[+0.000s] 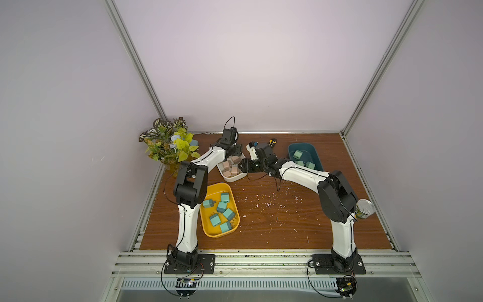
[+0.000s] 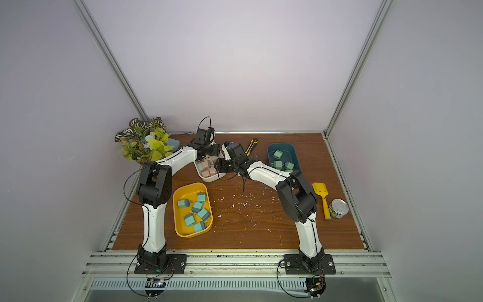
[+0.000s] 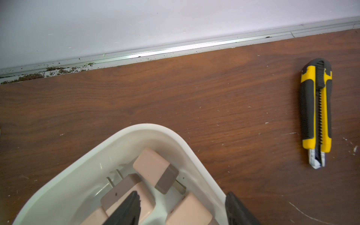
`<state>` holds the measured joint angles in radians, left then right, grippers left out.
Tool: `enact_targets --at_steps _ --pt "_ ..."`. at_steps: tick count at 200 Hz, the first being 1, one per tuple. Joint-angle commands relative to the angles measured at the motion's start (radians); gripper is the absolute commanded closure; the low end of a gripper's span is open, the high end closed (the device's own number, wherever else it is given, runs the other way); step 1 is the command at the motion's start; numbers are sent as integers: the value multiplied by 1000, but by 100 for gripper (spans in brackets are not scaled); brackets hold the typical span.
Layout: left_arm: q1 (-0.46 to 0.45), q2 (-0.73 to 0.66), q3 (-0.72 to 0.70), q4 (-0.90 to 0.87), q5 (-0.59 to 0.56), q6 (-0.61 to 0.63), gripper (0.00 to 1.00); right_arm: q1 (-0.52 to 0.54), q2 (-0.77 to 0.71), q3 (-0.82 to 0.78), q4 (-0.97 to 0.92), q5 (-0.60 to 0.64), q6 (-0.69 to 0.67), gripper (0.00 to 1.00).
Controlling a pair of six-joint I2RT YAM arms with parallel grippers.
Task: Place the plugs by color into the storage box
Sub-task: Place the plug in the storage box, then reset both arms
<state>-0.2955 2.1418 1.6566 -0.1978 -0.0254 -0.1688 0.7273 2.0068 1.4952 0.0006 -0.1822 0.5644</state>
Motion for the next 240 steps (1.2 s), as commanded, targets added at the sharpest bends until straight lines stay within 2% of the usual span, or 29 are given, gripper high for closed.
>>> enact_targets --at_steps 1,35,74,115,145,166,196,220,240 --pt "6 -60 -15 16 28 -25 31 7 -107 -36 25 30 1 37" --pt "-8 -120 -61 43 56 -51 33 10 -184 -111 21 70 -9 37" --pt "-21 -252 -167 88 90 -91 33 8 -258 -175 -8 134 -38 37" --pt "-25 -492 -438 179 109 -147 32 7 -375 -247 -52 222 -64 36" --pt "-25 -661 -597 249 25 -122 32 5 -484 -334 -61 304 -75 35" --pt "-25 -758 -674 269 -85 -104 32 0 -542 -370 -101 362 -120 35" --pt "-25 -877 -860 442 -148 -97 30 -6 -608 -403 -180 495 -213 34" --pt "-28 -912 -998 586 -167 -54 30 -29 -666 -435 -245 634 -230 28" --pt "-30 -888 -1064 684 -221 11 29 -86 -735 -533 -206 739 -259 24"
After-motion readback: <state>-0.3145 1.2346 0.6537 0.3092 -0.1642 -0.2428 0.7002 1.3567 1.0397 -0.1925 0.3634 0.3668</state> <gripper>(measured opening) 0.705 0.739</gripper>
